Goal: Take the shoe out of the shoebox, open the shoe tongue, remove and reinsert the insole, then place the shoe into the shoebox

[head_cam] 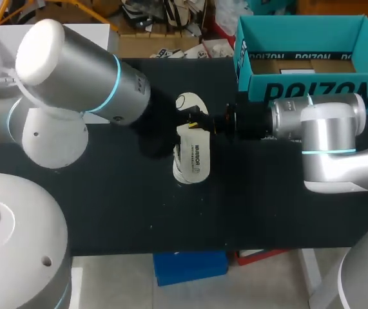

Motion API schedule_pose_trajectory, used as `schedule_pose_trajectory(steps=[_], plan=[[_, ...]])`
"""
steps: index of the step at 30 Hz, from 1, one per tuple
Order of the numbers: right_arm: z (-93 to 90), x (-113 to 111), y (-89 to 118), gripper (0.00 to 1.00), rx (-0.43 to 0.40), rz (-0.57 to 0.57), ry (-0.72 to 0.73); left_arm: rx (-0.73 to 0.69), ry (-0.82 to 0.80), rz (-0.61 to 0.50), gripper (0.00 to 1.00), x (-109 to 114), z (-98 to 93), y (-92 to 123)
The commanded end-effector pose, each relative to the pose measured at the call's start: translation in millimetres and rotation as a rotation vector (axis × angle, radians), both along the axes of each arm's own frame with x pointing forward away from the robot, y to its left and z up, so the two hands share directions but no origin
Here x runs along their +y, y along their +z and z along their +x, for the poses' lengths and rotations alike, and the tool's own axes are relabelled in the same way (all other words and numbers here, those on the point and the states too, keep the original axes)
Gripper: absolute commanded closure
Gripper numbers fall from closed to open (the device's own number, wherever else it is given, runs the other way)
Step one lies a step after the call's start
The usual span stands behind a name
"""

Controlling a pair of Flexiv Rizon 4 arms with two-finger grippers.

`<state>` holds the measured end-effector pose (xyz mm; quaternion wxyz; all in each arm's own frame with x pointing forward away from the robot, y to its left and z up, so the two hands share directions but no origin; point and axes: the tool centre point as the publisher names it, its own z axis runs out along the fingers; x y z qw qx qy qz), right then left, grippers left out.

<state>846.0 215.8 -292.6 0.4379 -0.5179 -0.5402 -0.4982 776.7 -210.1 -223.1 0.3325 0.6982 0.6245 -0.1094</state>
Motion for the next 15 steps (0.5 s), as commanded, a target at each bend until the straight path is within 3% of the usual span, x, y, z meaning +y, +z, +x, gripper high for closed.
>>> schedule_pose_trajectory(steps=[1, 15], plan=[[-0.7, 0.7, 0.3, 1.00, 0.000, -0.003, -0.002, 0.006, 0.192, 0.588, 0.00, -6.6, -0.7, 4.5], [-0.7, 0.7, 0.3, 1.00, 0.000, -0.003, -0.002, 0.014, 0.199, 0.610, 0.00, -3.0, -8.6, 8.2]])
